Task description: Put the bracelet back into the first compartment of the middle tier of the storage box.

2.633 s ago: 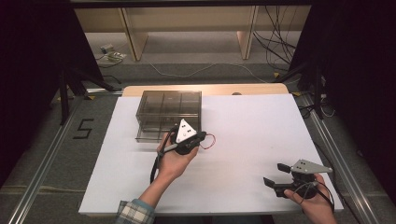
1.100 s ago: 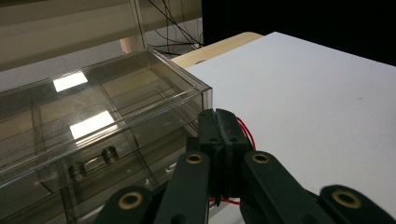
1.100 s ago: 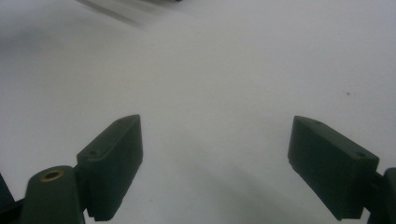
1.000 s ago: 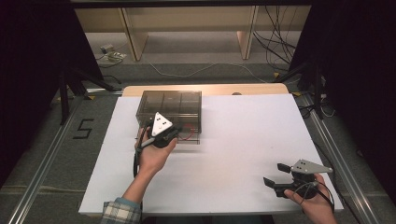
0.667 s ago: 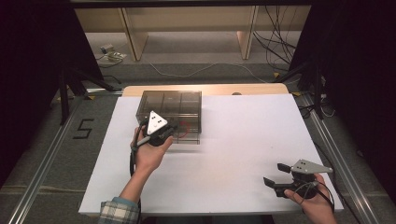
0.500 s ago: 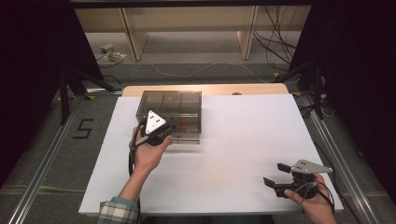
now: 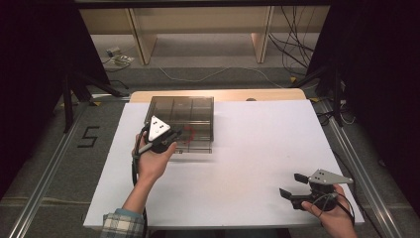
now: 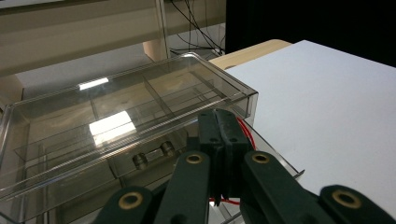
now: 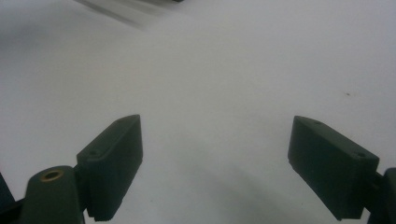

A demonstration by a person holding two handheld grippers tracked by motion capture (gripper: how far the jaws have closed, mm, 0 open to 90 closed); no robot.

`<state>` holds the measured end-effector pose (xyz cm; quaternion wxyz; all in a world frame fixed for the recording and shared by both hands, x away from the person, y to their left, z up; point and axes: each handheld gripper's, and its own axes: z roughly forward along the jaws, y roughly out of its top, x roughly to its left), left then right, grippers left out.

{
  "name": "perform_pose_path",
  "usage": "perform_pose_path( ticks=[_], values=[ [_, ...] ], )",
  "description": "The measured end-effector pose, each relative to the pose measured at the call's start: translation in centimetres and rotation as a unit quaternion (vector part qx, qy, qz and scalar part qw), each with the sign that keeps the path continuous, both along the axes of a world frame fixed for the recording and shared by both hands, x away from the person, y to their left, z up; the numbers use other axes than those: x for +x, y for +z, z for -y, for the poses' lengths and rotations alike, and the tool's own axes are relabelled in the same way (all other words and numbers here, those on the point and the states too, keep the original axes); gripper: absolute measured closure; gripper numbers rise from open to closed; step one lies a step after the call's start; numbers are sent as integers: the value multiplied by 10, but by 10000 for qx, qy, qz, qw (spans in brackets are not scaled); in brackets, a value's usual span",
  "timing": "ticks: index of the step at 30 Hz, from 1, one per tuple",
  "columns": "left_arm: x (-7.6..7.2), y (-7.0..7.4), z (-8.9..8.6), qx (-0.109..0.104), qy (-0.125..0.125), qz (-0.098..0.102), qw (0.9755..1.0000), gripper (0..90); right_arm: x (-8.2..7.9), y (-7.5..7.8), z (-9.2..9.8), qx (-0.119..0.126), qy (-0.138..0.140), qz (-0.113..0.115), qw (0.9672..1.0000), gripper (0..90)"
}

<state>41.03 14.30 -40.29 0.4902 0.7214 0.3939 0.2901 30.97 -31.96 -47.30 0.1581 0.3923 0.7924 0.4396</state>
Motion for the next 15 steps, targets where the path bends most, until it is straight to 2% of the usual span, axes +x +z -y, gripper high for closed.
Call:
perform_pose_path(
  ticks=[15],
  values=[
    [1,3,-9,-9,109,29,9999,898,0,0,0,0,11,21,10000,187]
  ],
)
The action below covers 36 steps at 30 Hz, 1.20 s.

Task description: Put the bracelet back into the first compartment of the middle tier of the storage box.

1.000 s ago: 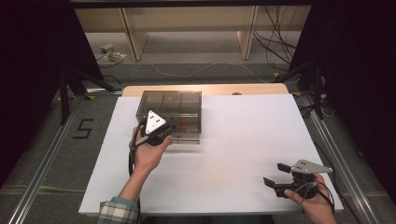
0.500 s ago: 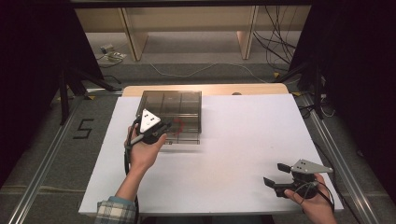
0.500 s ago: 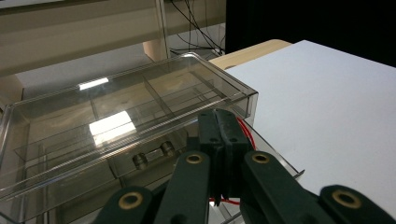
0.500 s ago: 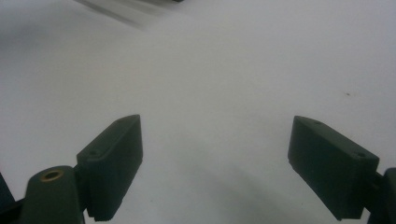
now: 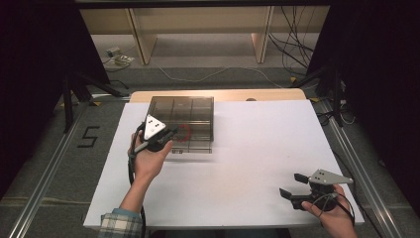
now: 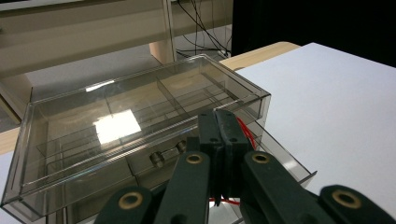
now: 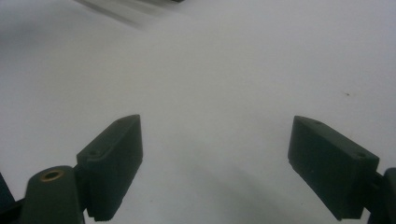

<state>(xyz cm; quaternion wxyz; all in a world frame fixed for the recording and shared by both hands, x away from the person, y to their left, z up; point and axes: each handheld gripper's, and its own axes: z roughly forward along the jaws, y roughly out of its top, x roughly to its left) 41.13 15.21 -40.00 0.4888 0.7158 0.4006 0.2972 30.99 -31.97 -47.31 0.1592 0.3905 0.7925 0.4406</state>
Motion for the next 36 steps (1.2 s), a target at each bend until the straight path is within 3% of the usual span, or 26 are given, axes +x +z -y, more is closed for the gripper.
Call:
perform_pose_path(
  ticks=[36],
  values=[
    [2,2,-16,-4,235,29,9997,898,0,0,0,16,5,13,10000,187]
  ],
)
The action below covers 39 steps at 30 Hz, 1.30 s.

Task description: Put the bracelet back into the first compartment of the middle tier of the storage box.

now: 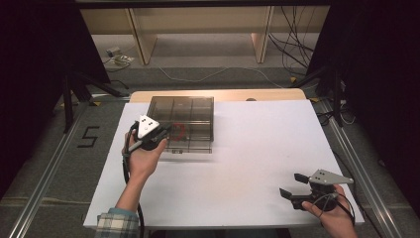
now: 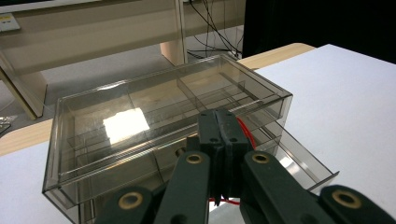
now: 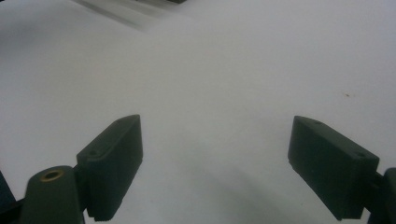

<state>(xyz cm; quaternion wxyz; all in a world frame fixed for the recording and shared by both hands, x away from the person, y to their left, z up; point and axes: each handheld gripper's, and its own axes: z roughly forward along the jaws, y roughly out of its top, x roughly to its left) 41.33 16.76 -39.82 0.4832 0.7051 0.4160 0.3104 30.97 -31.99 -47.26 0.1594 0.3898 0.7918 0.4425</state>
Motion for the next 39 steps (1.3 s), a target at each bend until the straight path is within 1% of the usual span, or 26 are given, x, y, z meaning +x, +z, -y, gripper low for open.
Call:
perform_pose_path(
  ticks=[11,23,39],
  values=[
    [2,-1,-10,19,140,-23,9999,898,0,0,0,-2,0,2,10000,187],
    [4,-5,-19,54,298,-72,9995,898,0,0,0,15,-11,-4,10000,187],
    [6,-8,-26,108,395,-86,9991,898,-1,0,0,10,-9,-3,10000,187]
  ],
)
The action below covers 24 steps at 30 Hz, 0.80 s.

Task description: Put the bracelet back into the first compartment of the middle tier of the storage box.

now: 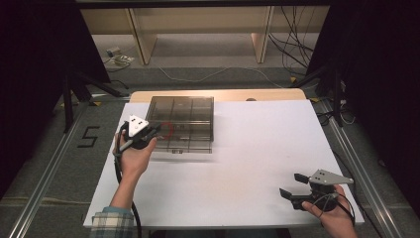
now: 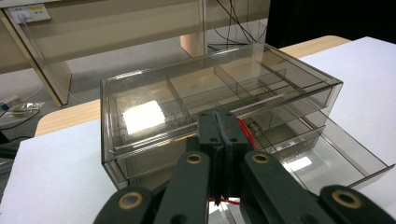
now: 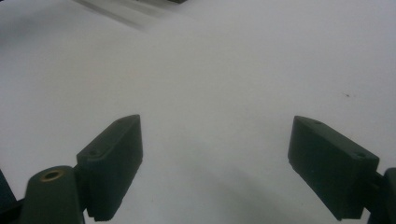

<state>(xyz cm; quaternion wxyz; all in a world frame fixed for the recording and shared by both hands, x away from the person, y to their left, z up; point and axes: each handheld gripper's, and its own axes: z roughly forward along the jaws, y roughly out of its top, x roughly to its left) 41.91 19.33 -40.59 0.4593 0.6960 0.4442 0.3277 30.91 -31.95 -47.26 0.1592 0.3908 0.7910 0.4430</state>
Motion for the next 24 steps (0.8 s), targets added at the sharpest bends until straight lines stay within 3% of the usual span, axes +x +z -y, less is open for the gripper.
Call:
perform_pose_path(
  ticks=[11,24],
  values=[
    [2,-4,-5,19,69,-66,10000,898,0,0,0,0,12,21,10000,187],
    [4,-9,-7,225,113,-138,9996,897,0,0,0,2,18,31,10000,187]
  ],
)
